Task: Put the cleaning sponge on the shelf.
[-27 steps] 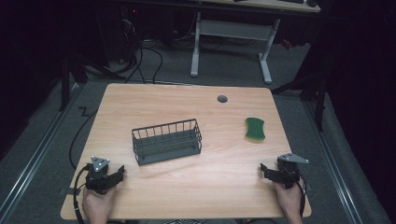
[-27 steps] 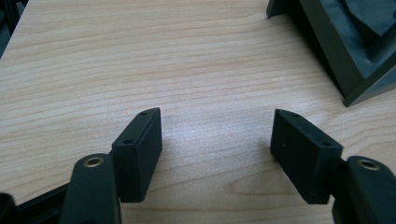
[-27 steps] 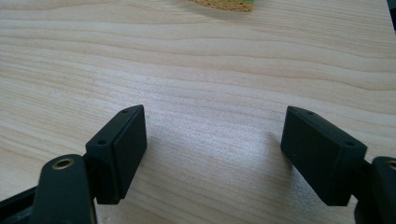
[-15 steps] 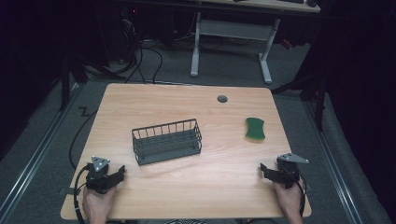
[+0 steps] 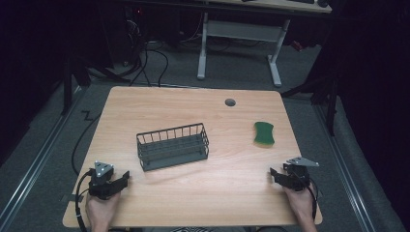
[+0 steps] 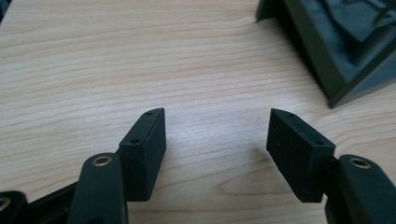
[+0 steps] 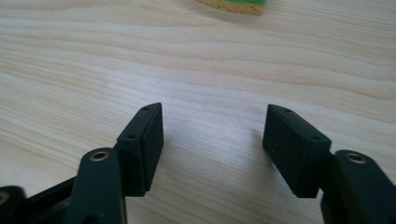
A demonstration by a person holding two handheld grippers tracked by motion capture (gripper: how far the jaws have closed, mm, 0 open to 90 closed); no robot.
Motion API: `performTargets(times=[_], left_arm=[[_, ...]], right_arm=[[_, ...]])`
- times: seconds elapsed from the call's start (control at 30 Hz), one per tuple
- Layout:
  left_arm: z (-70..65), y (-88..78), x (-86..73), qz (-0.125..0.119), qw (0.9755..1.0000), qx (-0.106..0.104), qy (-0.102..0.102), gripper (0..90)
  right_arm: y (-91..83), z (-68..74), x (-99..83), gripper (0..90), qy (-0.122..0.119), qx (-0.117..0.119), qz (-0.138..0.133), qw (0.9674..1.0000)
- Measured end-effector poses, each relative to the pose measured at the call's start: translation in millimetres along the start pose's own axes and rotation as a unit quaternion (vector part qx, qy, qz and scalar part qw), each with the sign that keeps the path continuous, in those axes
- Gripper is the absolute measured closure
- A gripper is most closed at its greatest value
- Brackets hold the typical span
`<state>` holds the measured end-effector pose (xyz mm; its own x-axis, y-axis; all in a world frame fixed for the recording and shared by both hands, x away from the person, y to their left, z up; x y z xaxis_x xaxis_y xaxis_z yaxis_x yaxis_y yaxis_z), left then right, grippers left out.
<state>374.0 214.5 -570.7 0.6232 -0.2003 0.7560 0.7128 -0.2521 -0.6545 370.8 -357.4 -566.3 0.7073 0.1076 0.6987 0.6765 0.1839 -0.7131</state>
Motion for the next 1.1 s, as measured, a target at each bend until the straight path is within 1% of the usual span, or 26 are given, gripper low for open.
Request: performTargets(times=[0.1,0.17,0.2,0.23,0.33,0.37,0.4,0.43,0.53,0.6,0.67,0.7,0.73,0.77,0.8,0.83,0.87,0.93,1.07,1.1], left_arm=[[-9.0,-2.3,6.5,-0.006,0.9998,-0.019,0.005,36.5],[-14.6,-3.0,11.1,-0.009,0.9995,-0.027,0.013,36.5],[-17.5,-3.0,13.1,-0.01,0.9994,-0.03,0.017,36.6],[-20.0,-3.3,14.9,-0.011,0.9992,-0.033,0.021,36.8],[-27.1,-4.0,19.4,-0.015,0.9987,-0.039,0.03,37.4],[-27.1,-4.0,19.4,-0.015,0.9987,-0.039,0.03,37.8],[-29.4,-4.2,20.4,-0.016,0.9985,-0.04,0.032,38.1],[-33.9,-4.6,22.0,-0.015,0.9982,-0.045,0.037,38.5],[-39.4,-4.0,23.9,-0.013,0.9978,-0.048,0.043,39.8],[-41.8,-2.6,24.8,-0.009,0.9978,-0.05,0.044,40.9],[-43.2,-0.7,25.3,-0.003,0.9979,-0.049,0.042,42.3],[-43.2,-0.7,25.3,-0.003,0.9979,-0.049,0.042,42.8],[-44.2,1.3,26.0,-0.001,0.9981,-0.047,0.038,43.4],[-44.6,2.3,26.3,0.0,0.9981,-0.048,0.038,43.8],[-44.6,2.3,26.3,0.0,0.9981,-0.048,0.038,44.5],[-45.4,3.3,26.7,0.001,0.9981,-0.049,0.035,44.5],[-46.7,5.1,27.2,0.004,0.998,-0.052,0.037,46.5],[-48.5,7.0,27.7,0.006,0.9977,-0.057,0.037,50.2],[-50.7,11.0,29.0,0.007,0.9976,-0.061,0.033,55.7],[-50.7,11.0,29.0,0.007,0.9976,-0.061,0.033,56.5]], right_arm=[[0.2,10.5,7.0,42.5,-0.004,0.022,-0.014,0.9997],[0.5,20.7,13.8,44.5,-0.016,0.037,-0.022,0.9989],[1.3,26.2,17.9,45.6,-0.026,0.046,-0.028,0.9982],[2.1,31.6,21.6,45.8,-0.031,0.055,-0.03,0.9975],[6.0,48.3,32.9,46.0,-0.04,0.084,-0.037,0.995],[6.0,48.3,32.9,46.0,-0.04,0.084,-0.037,0.995],[9.2,59.7,39.9,46.2,-0.049,0.099,-0.038,0.9931],[10.6,66.0,43.0,46.4,-0.055,0.105,-0.038,0.9922],[15.3,84.9,51.9,46.4,-0.067,0.136,-0.036,0.9878],[18.7,96.6,57.4,50.0,-0.076,0.152,-0.033,0.9849],[23.5,107.3,61.6,51.9,-0.086,0.16,-0.024,0.983],[23.5,107.3,61.6,51.9,-0.086,0.16,-0.024,0.983],[29.0,116.7,65.0,53.6,-0.093,0.171,-0.02,0.9806],[31.4,121.9,66.0,54.0,-0.093,0.178,-0.014,0.9794],[31.4,121.9,66.0,54.0,-0.093,0.178,-0.014,0.9794],[33.7,126.8,66.9,54.4,-0.096,0.183,-0.01,0.9784],[37.5,136.4,69.0,55.0,-0.103,0.193,-0.006,0.9757],[39.7,145.7,70.9,55.2,-0.105,0.202,-0.006,0.9738],[42.5,165.3,75.9,57.4,-0.122,0.214,-0.011,0.9692],[42.5,165.3,75.9,57.4,-0.122,0.214,-0.011,0.9692]])
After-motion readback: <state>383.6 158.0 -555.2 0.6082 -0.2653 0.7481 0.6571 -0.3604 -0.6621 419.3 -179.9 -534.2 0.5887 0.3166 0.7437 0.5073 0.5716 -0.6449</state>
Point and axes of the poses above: each handheld gripper's, and its own axes: y roughly forward along the jaws, x roughly out of its top, z roughly to its left, the point moved 6 cm from there along y, roughly forward along the jaws, and after that the axes turned 4 degrees about y, right-handed, at the moved point
